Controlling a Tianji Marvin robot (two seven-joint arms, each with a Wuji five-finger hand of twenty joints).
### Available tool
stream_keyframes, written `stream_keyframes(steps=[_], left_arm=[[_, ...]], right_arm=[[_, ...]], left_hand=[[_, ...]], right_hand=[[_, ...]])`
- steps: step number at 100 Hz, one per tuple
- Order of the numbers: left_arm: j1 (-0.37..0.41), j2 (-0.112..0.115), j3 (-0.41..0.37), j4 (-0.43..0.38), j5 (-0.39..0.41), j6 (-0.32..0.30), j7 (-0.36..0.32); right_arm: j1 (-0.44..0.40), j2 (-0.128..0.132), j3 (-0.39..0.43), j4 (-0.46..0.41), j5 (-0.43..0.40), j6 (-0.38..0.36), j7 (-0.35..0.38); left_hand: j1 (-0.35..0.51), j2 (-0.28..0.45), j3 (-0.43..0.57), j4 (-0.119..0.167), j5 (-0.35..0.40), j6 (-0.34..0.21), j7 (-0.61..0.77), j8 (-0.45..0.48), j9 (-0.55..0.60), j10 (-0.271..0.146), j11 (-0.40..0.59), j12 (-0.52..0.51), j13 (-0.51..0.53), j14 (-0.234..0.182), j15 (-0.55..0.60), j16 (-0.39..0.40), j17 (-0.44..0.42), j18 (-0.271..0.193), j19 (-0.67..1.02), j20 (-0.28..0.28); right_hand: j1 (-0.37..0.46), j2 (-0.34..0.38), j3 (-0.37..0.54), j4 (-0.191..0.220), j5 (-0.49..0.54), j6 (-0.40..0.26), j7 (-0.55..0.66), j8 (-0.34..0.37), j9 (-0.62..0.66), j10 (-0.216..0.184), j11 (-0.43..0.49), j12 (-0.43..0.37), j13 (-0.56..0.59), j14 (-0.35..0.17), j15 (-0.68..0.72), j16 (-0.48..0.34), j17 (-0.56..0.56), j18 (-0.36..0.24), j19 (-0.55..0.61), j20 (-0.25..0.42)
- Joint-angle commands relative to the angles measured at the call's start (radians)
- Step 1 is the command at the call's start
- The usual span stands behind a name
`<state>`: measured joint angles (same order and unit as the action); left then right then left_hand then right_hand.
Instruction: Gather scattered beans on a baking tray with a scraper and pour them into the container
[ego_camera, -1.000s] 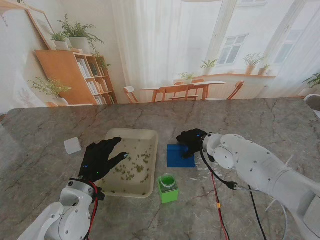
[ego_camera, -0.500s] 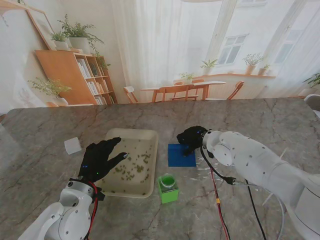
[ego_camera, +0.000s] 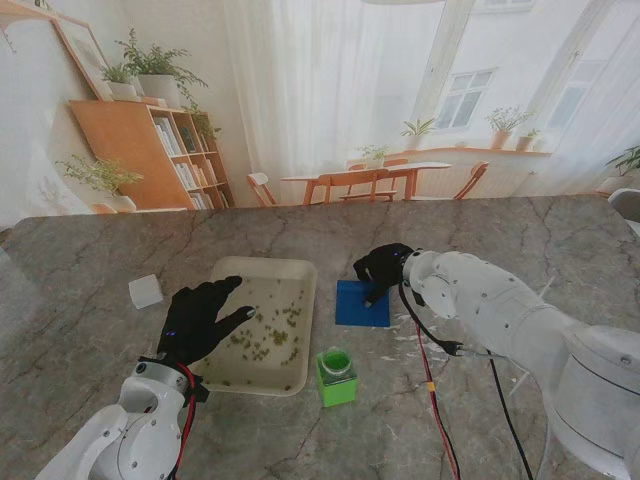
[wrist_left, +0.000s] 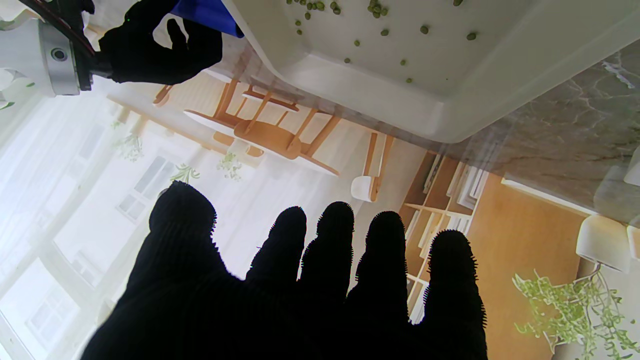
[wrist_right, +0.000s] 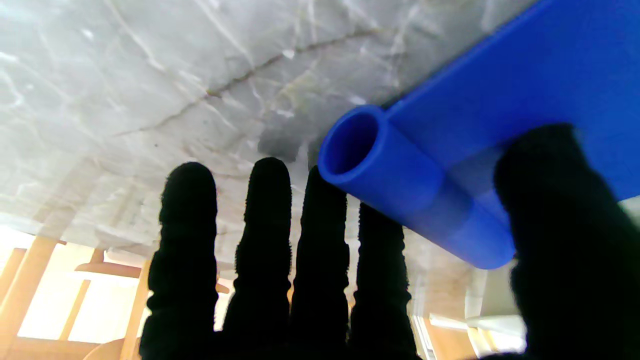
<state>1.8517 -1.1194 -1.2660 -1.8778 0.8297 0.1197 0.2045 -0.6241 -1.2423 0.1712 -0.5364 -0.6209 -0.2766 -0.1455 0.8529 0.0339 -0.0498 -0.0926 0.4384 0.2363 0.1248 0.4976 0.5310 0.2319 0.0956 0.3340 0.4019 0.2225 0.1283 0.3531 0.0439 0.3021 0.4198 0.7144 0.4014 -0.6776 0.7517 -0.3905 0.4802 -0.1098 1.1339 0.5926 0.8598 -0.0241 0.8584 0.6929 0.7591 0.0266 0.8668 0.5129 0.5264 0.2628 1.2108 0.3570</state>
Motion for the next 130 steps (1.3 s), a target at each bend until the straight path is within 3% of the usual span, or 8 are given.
stream_keyframes(steps=[1, 6, 11, 34, 60, 85, 111, 130], left_arm=[[0.001, 0.000, 0.005, 0.004, -0.001, 0.003, -0.003], [0.000, 0.000, 0.005, 0.005, -0.001, 0.003, -0.004], [-0.001, 0.001, 0.006, 0.006, -0.002, 0.002, -0.005], [-0.007, 0.000, 0.010, 0.010, -0.007, 0.002, -0.009], [-0.010, 0.001, 0.012, 0.012, -0.009, 0.001, -0.010], [-0.011, 0.001, 0.013, 0.012, -0.010, 0.003, -0.012], [-0.006, 0.001, 0.011, 0.010, -0.006, 0.002, -0.009], [-0.003, 0.001, 0.009, 0.008, -0.003, 0.006, -0.007]], right_arm=[[-0.054, 0.010, -0.017, 0.037, -0.010, 0.012, 0.044], [-0.055, 0.011, -0.012, 0.033, -0.010, 0.011, 0.046], [-0.057, 0.016, -0.004, 0.024, -0.011, 0.010, 0.051], [-0.070, 0.068, 0.036, -0.056, -0.042, -0.005, 0.093], [-0.098, 0.112, 0.105, -0.131, -0.057, -0.012, 0.159], [-0.105, 0.087, 0.091, -0.104, -0.023, -0.019, 0.157], [-0.065, 0.086, -0.022, -0.096, -0.048, -0.048, 0.157], [-0.042, 0.044, -0.097, -0.010, -0.037, -0.061, 0.111]], left_hand=[[0.031, 0.038, 0.009, 0.060, 0.014, -0.008, 0.007, 0.015, 0.001, -0.025, -0.003, 0.016, 0.008, -0.012, 0.008, 0.003, -0.005, 0.004, -0.014, 0.014], [0.031, 0.038, 0.009, 0.060, 0.014, -0.008, 0.008, 0.015, 0.002, -0.026, -0.002, 0.016, 0.008, -0.013, 0.008, 0.003, -0.006, 0.004, -0.014, 0.014], [0.031, 0.039, 0.009, 0.060, 0.014, -0.009, 0.007, 0.015, 0.002, -0.024, -0.002, 0.016, 0.008, -0.012, 0.008, 0.004, -0.006, 0.003, -0.014, 0.014], [0.030, 0.038, 0.009, 0.060, 0.015, -0.009, 0.008, 0.015, 0.003, -0.024, -0.002, 0.016, 0.009, -0.011, 0.008, 0.004, -0.005, 0.004, -0.014, 0.015], [0.032, 0.039, 0.009, 0.060, 0.016, -0.009, 0.008, 0.015, 0.004, -0.025, -0.002, 0.017, 0.010, -0.012, 0.009, 0.004, -0.005, 0.003, -0.013, 0.015], [0.034, 0.039, 0.009, 0.060, 0.017, -0.009, 0.008, 0.015, 0.006, -0.025, -0.001, 0.017, 0.012, -0.012, 0.009, 0.004, -0.006, 0.005, -0.014, 0.014], [0.037, 0.041, 0.010, 0.060, 0.018, -0.007, 0.009, 0.015, 0.009, -0.026, -0.001, 0.017, 0.014, -0.012, 0.010, 0.004, -0.006, 0.004, -0.015, 0.013], [0.039, 0.043, 0.010, 0.060, 0.022, -0.007, 0.010, 0.016, 0.012, -0.028, 0.000, 0.018, 0.018, -0.014, 0.011, 0.005, -0.004, 0.002, -0.015, 0.014]], right_hand=[[0.284, 0.075, 0.072, 0.171, -0.012, -0.003, -0.002, -0.015, -0.056, 0.035, -0.091, -0.066, 0.066, 0.033, -0.125, -0.085, -0.028, -0.001, 0.000, -0.016], [0.238, 0.114, 0.072, 0.201, -0.002, 0.066, -0.133, -0.011, -0.089, 0.066, -0.133, -0.112, 0.035, 0.053, -0.153, -0.090, -0.063, 0.010, -0.017, -0.013], [0.168, 0.174, 0.071, 0.295, -0.001, 0.138, -0.331, 0.073, -0.136, 0.105, -0.187, -0.130, -0.009, 0.077, -0.178, -0.087, -0.113, 0.021, -0.037, -0.007], [0.029, 0.224, -0.027, 0.312, -0.138, 0.308, -0.778, 0.092, -0.368, 0.233, -0.415, -0.176, -0.228, 0.178, -0.283, -0.086, -0.333, 0.063, -0.099, -0.008], [-0.070, 0.285, -0.127, 0.310, -0.246, 0.427, -0.944, 0.113, -0.482, 0.318, -0.549, -0.185, -0.339, 0.234, -0.351, -0.089, -0.434, 0.093, -0.146, -0.032], [-0.100, 0.312, -0.188, 0.309, -0.375, 0.627, -1.024, 0.140, -0.593, 0.449, -0.651, -0.167, -0.424, 0.299, -0.391, -0.089, -0.489, 0.145, -0.190, -0.040], [-0.054, 0.162, 0.000, 0.291, -0.366, 0.621, -1.006, 0.231, -0.574, 0.418, -0.605, -0.079, -0.387, 0.267, -0.330, -0.071, -0.429, 0.097, -0.138, -0.034], [-0.016, 0.096, 0.114, 0.279, -0.297, 0.595, -0.933, 0.301, -0.536, 0.351, -0.344, 0.042, -0.299, 0.210, -0.147, -0.007, -0.310, 0.079, -0.035, 0.038]])
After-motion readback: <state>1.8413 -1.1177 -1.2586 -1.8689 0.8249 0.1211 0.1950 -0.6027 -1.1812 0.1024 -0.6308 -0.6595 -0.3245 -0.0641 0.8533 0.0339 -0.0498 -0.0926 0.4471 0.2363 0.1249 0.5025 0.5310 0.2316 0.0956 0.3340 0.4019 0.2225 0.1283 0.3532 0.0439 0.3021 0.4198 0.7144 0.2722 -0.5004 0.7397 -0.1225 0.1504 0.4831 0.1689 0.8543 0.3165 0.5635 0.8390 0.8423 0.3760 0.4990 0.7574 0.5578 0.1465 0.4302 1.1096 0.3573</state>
